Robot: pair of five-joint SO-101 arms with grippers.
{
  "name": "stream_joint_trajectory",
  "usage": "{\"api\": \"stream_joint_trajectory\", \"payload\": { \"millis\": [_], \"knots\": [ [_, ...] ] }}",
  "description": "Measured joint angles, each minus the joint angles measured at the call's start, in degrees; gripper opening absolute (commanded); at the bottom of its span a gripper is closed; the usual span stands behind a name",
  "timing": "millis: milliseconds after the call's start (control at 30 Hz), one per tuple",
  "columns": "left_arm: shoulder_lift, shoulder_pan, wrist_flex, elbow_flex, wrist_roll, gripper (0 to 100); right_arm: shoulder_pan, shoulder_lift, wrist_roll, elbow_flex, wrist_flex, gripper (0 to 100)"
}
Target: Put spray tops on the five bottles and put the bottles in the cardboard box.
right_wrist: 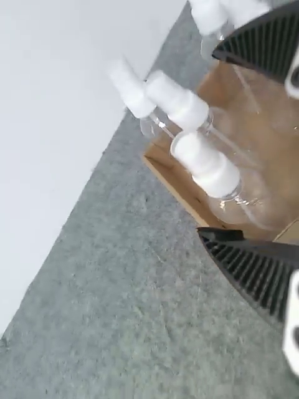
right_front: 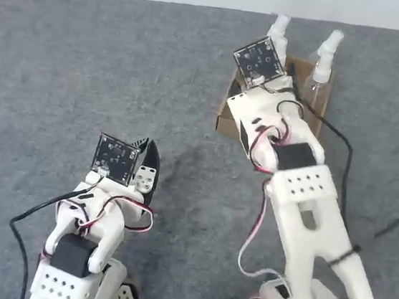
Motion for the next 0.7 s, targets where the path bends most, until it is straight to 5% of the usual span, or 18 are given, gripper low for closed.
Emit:
{"api": "stream_joint_trajectory", "payload": {
  "millis": [700],
  "knots": [
    [0.00,0.00,0.00,0.00,0.00,1,0.00,-13.80,0.00,0.00,21.45,32.9]
  ]
}}
